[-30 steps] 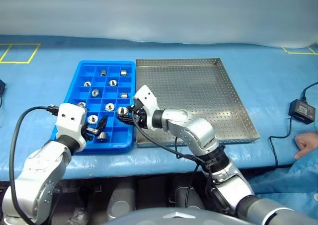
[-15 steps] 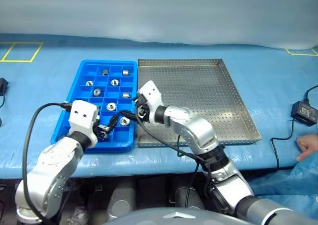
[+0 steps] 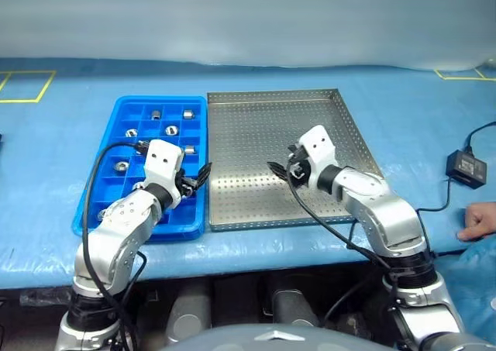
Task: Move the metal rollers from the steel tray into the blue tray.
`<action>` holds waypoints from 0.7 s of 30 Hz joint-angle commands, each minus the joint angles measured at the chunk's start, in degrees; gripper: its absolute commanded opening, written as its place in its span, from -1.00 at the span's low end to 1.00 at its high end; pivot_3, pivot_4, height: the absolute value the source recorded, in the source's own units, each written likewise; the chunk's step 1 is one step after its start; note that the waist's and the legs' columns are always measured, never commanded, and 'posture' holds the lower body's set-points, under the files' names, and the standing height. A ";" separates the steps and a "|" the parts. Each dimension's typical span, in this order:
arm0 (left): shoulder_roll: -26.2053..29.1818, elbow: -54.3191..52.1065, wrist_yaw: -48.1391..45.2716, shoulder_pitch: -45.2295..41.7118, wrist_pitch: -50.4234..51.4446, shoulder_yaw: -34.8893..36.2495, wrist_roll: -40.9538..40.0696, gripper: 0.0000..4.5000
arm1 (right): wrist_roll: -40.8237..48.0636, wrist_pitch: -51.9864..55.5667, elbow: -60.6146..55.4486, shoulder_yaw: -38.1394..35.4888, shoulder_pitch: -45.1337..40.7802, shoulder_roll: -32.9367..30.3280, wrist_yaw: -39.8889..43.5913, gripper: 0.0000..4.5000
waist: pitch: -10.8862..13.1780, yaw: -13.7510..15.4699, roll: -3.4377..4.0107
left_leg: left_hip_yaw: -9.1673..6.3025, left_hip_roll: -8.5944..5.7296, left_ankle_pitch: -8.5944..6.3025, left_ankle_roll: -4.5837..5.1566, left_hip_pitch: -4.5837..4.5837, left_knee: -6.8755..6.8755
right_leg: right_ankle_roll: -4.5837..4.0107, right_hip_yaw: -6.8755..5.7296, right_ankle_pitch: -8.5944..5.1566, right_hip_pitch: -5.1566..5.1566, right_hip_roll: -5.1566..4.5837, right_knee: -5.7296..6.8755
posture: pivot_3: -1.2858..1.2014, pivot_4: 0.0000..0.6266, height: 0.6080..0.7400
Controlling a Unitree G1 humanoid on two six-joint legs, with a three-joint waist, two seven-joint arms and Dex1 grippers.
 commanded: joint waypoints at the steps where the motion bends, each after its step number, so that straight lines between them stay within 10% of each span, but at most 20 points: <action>1: 0.70 -0.34 -2.66 -0.80 -3.34 0.23 -0.23 0.90 | 2.87 -1.34 -2.94 -2.94 0.28 0.28 1.40 0.79 | 0.00 -0.37 0.00 | 0.02 0.00 0.00 0.00 0.01 0.00 | 0.00 0.02 0.00 0.00 0.00 0.00 | 0.05 -0.52 1.00; 21: 0.37 -2.78 -2.98 2.59 -4.19 0.55 0.97 1.00 | 0.67 -3.51 1.54 0.02 -3.05 4.07 -2.26 0.99 | 0.00 -0.95 -0.01 | 0.00 0.00 0.00 0.01 0.01 0.15 | 0.05 0.03 0.03 0.05 0.00 0.07 | 0.11 -0.52 1.00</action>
